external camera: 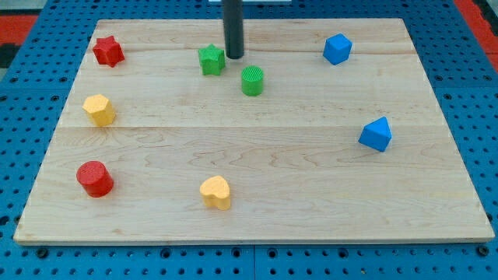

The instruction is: Push the green circle to the left side of the board

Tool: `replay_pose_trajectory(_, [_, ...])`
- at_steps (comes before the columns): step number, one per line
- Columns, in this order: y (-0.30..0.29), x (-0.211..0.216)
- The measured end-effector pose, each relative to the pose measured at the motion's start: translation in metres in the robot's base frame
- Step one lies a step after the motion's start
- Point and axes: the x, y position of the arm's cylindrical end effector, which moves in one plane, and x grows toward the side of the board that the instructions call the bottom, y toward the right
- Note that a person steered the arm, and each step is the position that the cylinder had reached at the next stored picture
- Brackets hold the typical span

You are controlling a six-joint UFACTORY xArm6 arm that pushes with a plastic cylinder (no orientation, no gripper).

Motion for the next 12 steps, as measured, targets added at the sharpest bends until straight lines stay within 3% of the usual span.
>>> replay_pose_trajectory(1, [-0.047,0.008])
replay_pose_trajectory(2, [-0.114,-0.021])
replay_pose_trajectory(3, [-0.13,-0.028])
replay_pose_trajectory(4, [-0.095,-0.028])
replay_pose_trajectory(6, [0.095,0.036])
replay_pose_trajectory(7, [0.112,0.073])
replay_pose_trajectory(8, [0.075,0.074])
replay_pose_trajectory(10, [-0.01,0.018])
replay_pose_trajectory(12, [-0.038,-0.017])
